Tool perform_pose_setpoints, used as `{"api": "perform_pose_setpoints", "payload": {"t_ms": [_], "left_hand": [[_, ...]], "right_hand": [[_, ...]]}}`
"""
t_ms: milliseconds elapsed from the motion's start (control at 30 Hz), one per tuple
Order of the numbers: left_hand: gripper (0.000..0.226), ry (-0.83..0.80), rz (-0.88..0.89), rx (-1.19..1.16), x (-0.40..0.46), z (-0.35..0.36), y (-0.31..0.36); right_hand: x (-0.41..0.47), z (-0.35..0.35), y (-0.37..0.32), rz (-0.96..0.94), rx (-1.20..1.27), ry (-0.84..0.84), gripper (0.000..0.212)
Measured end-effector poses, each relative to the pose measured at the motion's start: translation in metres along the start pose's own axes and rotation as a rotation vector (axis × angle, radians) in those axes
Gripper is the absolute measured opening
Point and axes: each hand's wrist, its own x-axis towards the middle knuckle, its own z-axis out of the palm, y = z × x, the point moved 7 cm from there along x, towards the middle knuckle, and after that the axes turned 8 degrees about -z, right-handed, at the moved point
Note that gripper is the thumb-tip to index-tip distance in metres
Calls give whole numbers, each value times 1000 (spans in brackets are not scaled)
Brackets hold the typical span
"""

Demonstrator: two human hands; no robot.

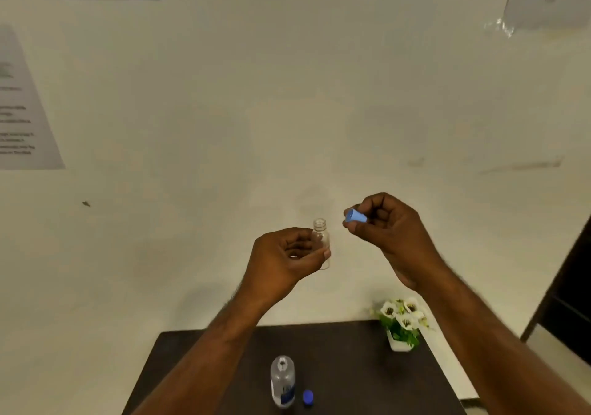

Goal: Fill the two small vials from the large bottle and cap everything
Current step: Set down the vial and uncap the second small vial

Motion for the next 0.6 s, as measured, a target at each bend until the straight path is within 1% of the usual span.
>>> {"api": "perform_pose_setpoints", "payload": {"t_ms": [100,200,300,400,600], "left_hand": [[22,-81,-135,16,-20,22,-44],[28,-136,-269,23,-44,44,-93],[30,-191,-358,76,-72,66,-139],[26,-232,-415,141,-99,83,-180],[29,-288,-586,265,-151,109,-267]], "right_hand": [[-41,-7,44,77,-118,27,24],[-86,-10,93,210,-99,24,26],[-131,-12,140,330,-155,-5,33],[-177,-12,183,443,-230,-41,32],[-255,-2,249,624,-413,-155,30]]}}
